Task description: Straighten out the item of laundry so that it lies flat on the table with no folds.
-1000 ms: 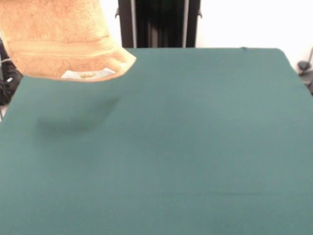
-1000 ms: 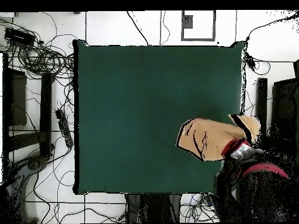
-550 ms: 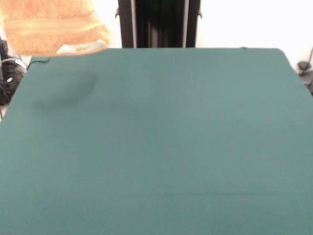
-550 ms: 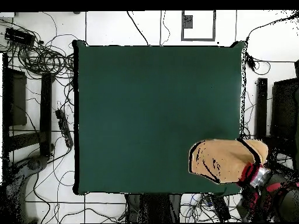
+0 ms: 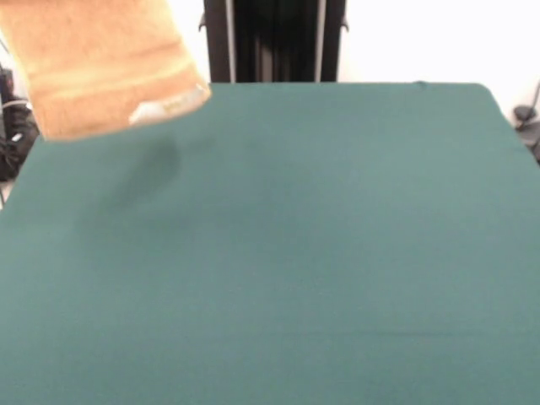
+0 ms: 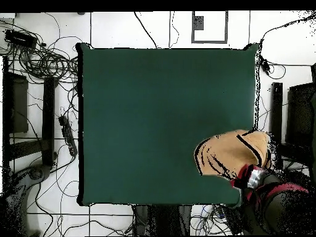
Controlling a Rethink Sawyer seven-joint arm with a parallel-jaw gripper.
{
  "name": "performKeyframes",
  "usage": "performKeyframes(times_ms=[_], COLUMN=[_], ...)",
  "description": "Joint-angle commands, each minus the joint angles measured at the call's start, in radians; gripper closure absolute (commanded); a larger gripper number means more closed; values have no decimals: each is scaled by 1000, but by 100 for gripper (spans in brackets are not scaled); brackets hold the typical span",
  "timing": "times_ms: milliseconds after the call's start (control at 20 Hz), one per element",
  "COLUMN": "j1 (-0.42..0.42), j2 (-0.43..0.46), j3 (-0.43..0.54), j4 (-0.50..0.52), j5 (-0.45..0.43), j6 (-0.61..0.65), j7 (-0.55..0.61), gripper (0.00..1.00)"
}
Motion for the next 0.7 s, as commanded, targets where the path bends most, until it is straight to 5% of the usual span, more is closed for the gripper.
performKeyframes(times_ms=[50,700], j1=[43,151], j2=[123,253], j3=[82,35], j4=[216,171], j5=[-18,-79], j6=[-115,-135], j7=[3,182], gripper=[100,100])
